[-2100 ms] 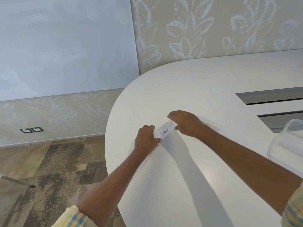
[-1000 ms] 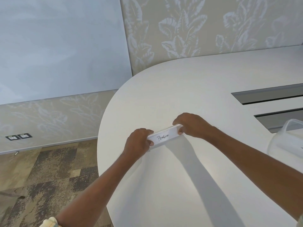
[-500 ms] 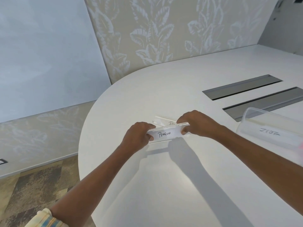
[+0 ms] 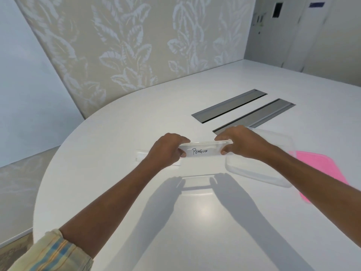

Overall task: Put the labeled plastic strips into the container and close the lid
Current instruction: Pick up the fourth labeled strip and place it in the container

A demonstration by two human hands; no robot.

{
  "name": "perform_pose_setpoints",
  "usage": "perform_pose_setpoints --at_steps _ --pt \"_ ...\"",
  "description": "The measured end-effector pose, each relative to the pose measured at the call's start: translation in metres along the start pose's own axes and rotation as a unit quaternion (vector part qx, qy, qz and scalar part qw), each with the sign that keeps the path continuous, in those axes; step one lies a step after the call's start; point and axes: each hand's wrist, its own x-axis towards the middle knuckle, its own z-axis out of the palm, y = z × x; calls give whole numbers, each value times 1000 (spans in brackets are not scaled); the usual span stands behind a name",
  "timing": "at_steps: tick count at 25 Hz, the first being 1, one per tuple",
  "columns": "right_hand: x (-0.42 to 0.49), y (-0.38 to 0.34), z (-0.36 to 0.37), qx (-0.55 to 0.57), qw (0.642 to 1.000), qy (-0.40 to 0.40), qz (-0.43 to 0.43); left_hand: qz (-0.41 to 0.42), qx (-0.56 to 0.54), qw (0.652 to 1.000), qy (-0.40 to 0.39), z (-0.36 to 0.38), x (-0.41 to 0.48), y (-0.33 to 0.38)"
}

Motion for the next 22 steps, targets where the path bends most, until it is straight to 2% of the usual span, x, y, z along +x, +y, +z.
perform_pose_setpoints --at_steps 11,15,22 --pt "-44 115 -60 -15 996 47 76 101 19 994 -33 30 100 114" --pt "-51 150 -61 -20 993 46 107 129 33 990 -37 49 124 137" --pt "-57 181 -51 -49 992 21 114 141 57 985 -76 79 149 154"
